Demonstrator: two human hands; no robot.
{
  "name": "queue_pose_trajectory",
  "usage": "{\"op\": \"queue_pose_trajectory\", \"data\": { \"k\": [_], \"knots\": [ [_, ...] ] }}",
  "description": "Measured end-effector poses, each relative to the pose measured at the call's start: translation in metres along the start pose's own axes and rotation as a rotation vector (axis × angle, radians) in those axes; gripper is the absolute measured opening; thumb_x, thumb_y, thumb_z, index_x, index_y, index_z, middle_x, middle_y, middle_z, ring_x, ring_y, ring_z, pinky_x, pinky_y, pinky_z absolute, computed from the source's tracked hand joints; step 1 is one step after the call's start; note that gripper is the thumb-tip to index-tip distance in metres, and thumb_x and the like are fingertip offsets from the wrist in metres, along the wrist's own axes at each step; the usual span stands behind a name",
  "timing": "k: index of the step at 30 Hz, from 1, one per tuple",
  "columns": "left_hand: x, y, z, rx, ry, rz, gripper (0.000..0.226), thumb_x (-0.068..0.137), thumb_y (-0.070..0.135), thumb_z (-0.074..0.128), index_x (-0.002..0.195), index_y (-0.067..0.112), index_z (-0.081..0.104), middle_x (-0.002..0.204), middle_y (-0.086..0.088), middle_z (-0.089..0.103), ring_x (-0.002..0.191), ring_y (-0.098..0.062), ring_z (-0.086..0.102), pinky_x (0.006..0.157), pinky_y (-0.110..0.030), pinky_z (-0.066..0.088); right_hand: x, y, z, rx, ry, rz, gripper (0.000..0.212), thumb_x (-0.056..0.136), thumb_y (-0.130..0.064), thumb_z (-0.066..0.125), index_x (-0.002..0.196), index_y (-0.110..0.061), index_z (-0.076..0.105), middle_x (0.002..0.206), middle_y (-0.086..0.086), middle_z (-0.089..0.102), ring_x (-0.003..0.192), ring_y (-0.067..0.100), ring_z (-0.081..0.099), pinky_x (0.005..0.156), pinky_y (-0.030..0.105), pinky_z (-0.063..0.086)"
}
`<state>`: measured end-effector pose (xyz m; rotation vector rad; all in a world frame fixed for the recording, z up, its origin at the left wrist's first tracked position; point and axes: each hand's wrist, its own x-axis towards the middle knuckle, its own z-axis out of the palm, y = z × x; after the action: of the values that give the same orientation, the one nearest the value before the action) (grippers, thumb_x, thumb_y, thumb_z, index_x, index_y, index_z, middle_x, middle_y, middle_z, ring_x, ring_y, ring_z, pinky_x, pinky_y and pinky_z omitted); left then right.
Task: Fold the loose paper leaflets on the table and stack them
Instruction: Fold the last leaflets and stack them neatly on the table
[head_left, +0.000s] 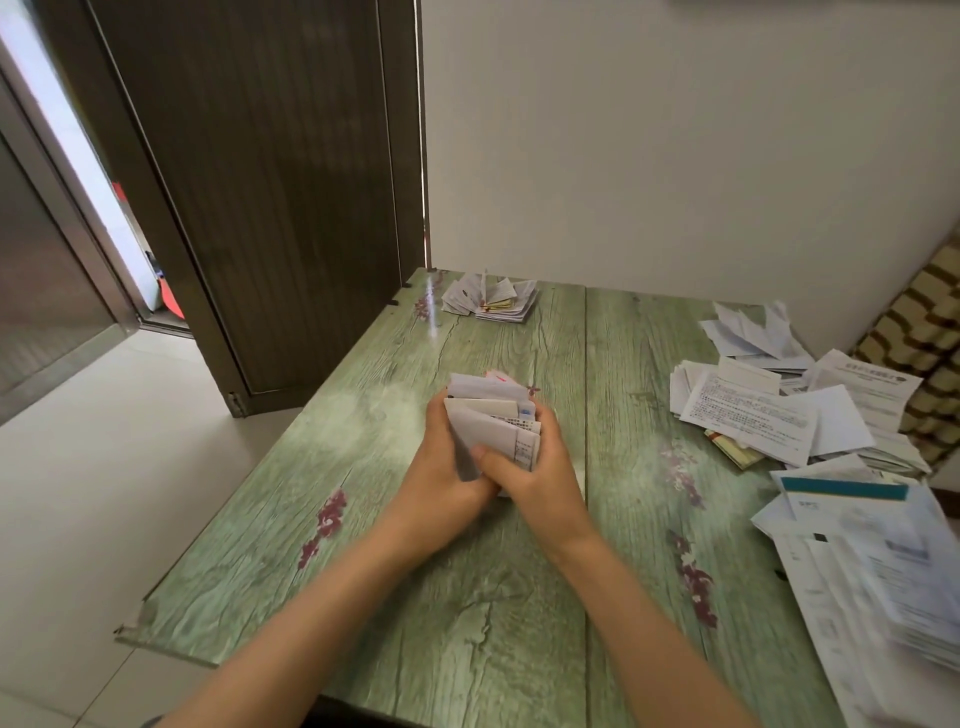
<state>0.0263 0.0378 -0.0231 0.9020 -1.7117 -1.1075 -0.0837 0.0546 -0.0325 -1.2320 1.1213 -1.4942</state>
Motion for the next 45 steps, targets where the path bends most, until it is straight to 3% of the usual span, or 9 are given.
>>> {"op": "queue_pose_trajectory", "data": {
  "k": [4, 7, 16, 24, 29, 33, 36, 41, 45],
  "knots": [
    [0.001, -0.005, 0.007, 0.027, 0.002, -0.007, 0.051, 0.072, 0.012, 0.062, 0.106, 0.032, 0.031, 0.113, -0.008, 0.053, 0.105, -0.012, 0.059, 0.088, -0.027, 0.051, 0.002, -0.001, 0.000, -0.111, 0.038, 0.030, 0.030, 0.084, 0.000, 0.066, 0.095, -0.027, 0.058, 0.096, -0.003, 0.066, 0.087, 0.003, 0.063, 0.077, 0.017, 0.052],
    [0.003, -0.008, 0.001, 0.123, 0.028, -0.046, 0.045, 0.078, 0.013, 0.069, 0.105, 0.031, 0.038, 0.108, 0.004, 0.056, 0.098, -0.002, 0.058, 0.083, -0.016, 0.048, 0.002, -0.003, 0.001, -0.103, 0.048, 0.038, 0.031, 0.085, 0.001, 0.064, 0.097, -0.026, 0.060, 0.094, -0.008, 0.067, 0.082, -0.005, 0.064, 0.071, 0.013, 0.050],
    [0.001, 0.008, 0.001, -0.022, 0.087, -0.164, 0.007, 0.096, 0.020, 0.050, 0.102, 0.023, 0.054, 0.097, 0.006, 0.062, 0.088, -0.008, 0.063, 0.072, -0.022, 0.056, 0.008, -0.009, -0.007, 0.286, 0.244, 0.278, 0.021, 0.085, -0.014, 0.065, 0.106, -0.012, 0.064, 0.101, 0.012, 0.071, 0.090, 0.026, 0.069, 0.073, 0.039, 0.058],
    [0.005, 0.007, -0.004, -0.024, 0.287, -0.302, 0.015, 0.093, 0.015, 0.056, 0.080, 0.010, 0.064, 0.078, -0.006, 0.066, 0.072, -0.018, 0.064, 0.063, -0.029, 0.058, 0.010, -0.008, -0.012, 0.491, 0.152, 0.467, 0.053, 0.070, -0.030, 0.065, 0.118, -0.008, 0.061, 0.112, 0.015, 0.069, 0.097, 0.027, 0.067, 0.073, 0.036, 0.057],
    [0.002, 0.012, -0.001, 0.155, 0.486, -0.063, 0.017, 0.091, 0.014, 0.059, 0.075, 0.019, 0.056, 0.072, 0.006, 0.058, 0.063, 0.003, 0.052, 0.058, -0.013, 0.044, 0.011, -0.008, -0.011, 0.590, 0.046, 0.494, 0.049, 0.076, -0.022, 0.063, 0.123, -0.010, 0.057, 0.119, 0.018, 0.065, 0.109, 0.034, 0.062, 0.084, 0.047, 0.055],
    [0.002, 0.017, 0.005, -0.147, 0.644, -0.193, 0.014, 0.094, 0.016, 0.054, 0.081, 0.017, 0.053, 0.080, -0.001, 0.060, 0.074, -0.016, 0.059, 0.065, -0.032, 0.055, 0.012, -0.010, -0.013, 0.732, 0.086, 0.508, 0.050, 0.074, -0.014, 0.062, 0.123, -0.007, 0.056, 0.112, 0.017, 0.067, 0.102, 0.032, 0.065, 0.087, 0.047, 0.054],
    [0.004, 0.018, 0.001, -0.263, 0.664, -0.269, 0.012, 0.096, 0.018, 0.051, 0.084, 0.016, 0.052, 0.080, 0.000, 0.059, 0.070, -0.014, 0.059, 0.058, -0.022, 0.054, 0.014, -0.014, -0.023, 0.808, 0.139, 0.488, 0.039, 0.075, -0.012, 0.061, 0.114, -0.006, 0.060, 0.093, 0.013, 0.072, 0.080, 0.024, 0.071, 0.069, 0.039, 0.059],
    [0.004, 0.019, 0.000, -0.229, 0.567, -0.275, 0.009, 0.096, 0.018, 0.051, 0.088, 0.016, 0.052, 0.083, -0.002, 0.060, 0.069, -0.014, 0.060, 0.053, -0.019, 0.053, 0.014, -0.013, -0.024, 0.764, 0.146, 0.500, 0.043, 0.078, -0.015, 0.060, 0.120, -0.007, 0.058, 0.112, 0.015, 0.068, 0.101, 0.028, 0.066, 0.083, 0.045, 0.054],
    [0.005, 0.018, -0.003, -0.252, 0.630, -0.340, 0.011, 0.097, 0.017, 0.048, 0.086, 0.017, 0.048, 0.087, -0.003, 0.057, 0.074, -0.023, 0.061, 0.047, -0.017, 0.050, 0.016, -0.015, -0.028, 0.773, 0.131, 0.475, 0.024, 0.086, -0.012, 0.056, 0.108, -0.007, 0.062, 0.095, 0.011, 0.073, 0.082, 0.022, 0.071, 0.078, 0.045, 0.056]
  ]
}}
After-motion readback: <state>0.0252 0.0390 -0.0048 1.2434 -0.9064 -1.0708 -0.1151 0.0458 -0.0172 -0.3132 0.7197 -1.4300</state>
